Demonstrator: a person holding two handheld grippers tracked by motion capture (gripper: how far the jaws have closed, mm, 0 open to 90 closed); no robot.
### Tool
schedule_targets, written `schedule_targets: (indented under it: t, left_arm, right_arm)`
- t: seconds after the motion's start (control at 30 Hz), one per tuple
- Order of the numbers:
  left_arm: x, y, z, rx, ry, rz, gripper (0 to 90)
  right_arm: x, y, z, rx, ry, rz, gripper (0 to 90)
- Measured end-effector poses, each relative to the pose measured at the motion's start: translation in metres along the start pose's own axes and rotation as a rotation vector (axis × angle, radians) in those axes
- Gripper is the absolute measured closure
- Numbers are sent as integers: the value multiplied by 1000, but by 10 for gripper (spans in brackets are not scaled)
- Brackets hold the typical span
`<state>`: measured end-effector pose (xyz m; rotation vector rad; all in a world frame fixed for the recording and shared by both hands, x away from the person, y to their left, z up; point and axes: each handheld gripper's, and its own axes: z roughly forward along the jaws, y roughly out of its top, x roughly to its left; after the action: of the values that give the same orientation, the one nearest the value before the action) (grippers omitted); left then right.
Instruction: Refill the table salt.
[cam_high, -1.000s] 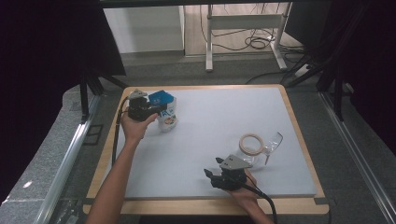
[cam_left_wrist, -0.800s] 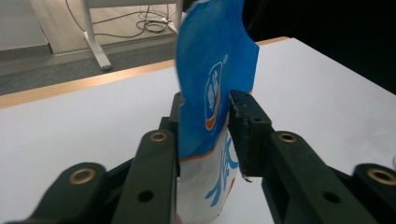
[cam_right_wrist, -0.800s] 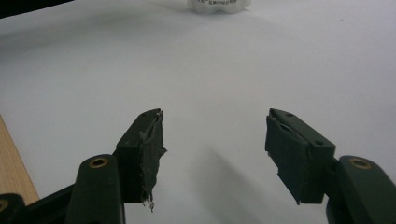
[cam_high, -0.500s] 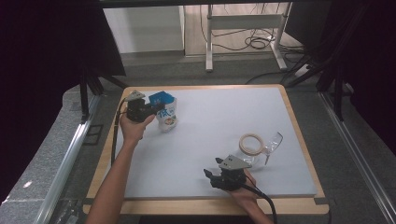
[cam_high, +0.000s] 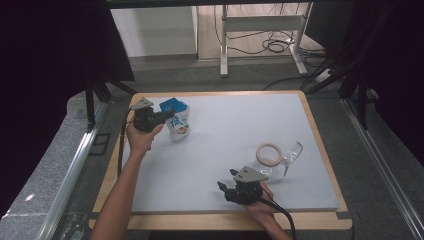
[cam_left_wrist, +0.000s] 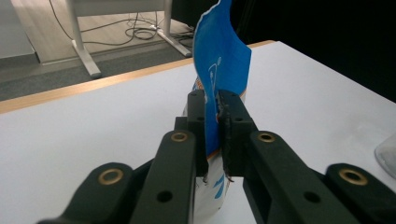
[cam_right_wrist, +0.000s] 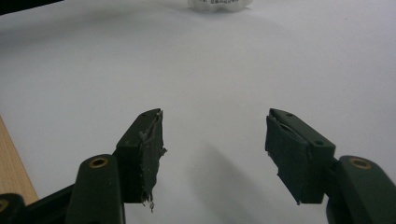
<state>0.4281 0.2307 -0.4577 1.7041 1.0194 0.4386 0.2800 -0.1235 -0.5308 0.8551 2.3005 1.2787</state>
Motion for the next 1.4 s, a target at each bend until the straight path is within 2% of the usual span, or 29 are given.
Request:
schedule_targets:
  t: [0.27, 0.67, 0.9, 1.13, 1.4]
  left_arm:
    - [-2, -1, 1, -16, -9, 10, 899]
    - [-10, 1, 6, -42, -13, 24, 900]
    - [-14, 3, 6, -39, -18, 18, 900]
    - [-22, 6, 1, -35, -29, 20, 900]
    - [-35, 13, -11, -54, -67, 17, 900]
  right_arm:
    - [-1, 0, 0, -2, -4, -4, 375]
    - [-2, 0, -1, -19, -17, 0, 376]
    - [-5, 4, -4, -37, -27, 3, 376]
    - [-5, 3, -3, -36, -27, 3, 375]
    - [-5, 4, -3, -40, -26, 7, 375]
